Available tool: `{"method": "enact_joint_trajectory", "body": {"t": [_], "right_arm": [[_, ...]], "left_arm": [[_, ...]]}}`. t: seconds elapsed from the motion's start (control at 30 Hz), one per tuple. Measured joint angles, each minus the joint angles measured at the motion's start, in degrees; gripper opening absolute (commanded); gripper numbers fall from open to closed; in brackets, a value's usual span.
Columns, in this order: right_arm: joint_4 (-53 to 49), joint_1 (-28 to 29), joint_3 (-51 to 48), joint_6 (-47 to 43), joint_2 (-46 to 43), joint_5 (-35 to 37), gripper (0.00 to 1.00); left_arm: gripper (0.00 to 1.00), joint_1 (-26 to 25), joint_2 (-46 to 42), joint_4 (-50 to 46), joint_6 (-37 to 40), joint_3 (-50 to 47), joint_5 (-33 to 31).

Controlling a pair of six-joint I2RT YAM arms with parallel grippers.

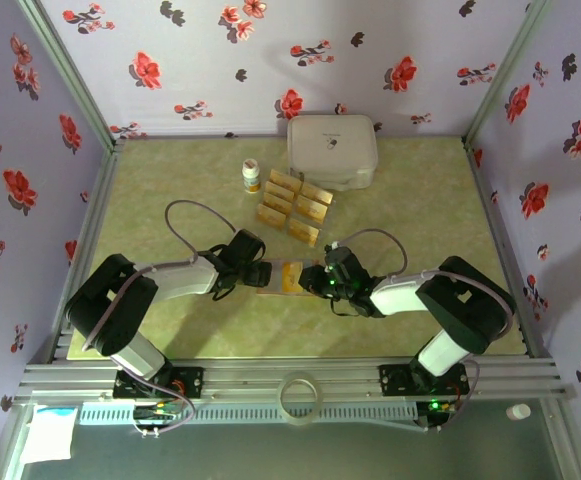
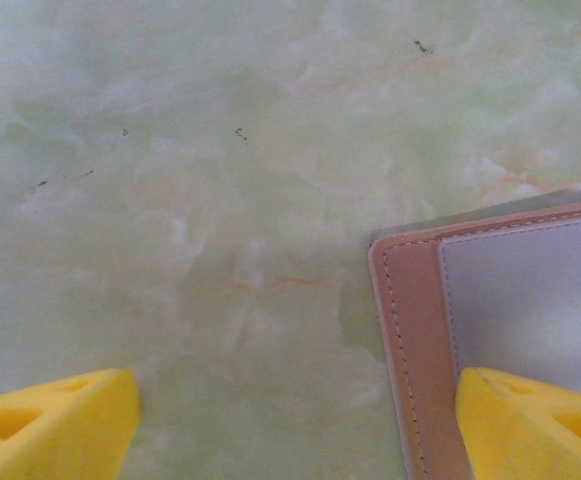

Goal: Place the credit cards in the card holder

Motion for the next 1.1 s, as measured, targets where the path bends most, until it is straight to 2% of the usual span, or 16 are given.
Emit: {"method": "enact_joint_trajectory", "body": {"t": [0.7, 1.1], "right_arm": [[0.15, 0.22, 0.00, 0.04, 0.00, -1.55, 0.13], [3.45, 0.20, -0.11, 0.59, 0.68, -2.29, 0.11]], "left_arm": [[0.83, 0.00, -0.02, 0.68, -0.02, -0.37, -0.04], [0.83, 0.00, -0.02, 0.94, -0.02, -0.52, -0.11]]}}
